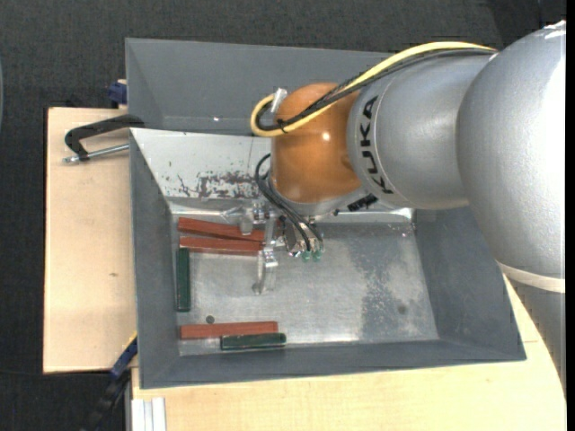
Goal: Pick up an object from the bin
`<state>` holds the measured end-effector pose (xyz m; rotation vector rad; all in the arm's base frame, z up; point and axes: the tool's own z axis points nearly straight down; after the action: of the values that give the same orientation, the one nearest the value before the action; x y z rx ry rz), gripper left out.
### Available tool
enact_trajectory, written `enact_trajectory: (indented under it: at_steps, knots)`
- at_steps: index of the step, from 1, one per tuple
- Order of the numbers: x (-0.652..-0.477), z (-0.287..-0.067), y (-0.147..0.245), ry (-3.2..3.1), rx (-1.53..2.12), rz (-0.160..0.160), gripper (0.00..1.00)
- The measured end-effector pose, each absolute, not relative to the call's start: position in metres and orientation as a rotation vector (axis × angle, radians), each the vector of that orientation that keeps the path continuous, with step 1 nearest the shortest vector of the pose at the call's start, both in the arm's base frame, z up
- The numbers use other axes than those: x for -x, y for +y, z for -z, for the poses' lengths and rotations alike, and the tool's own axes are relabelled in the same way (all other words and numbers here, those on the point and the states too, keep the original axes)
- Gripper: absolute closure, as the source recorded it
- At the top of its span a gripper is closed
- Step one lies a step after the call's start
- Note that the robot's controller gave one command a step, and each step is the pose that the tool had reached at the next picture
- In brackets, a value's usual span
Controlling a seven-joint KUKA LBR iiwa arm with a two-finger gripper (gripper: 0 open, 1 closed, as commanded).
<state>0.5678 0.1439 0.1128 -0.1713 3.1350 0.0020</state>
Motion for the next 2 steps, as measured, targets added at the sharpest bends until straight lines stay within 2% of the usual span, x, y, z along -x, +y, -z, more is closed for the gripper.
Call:
enact_trajectory:
  at_steps: [1,2]
  knots:
    - [-0.591,-0.077,0.121,3.131,0.145,-0.006,0.0]
    - [-0.601,-0.072,0.17,3.134,-0.013,-0.006,1.0]
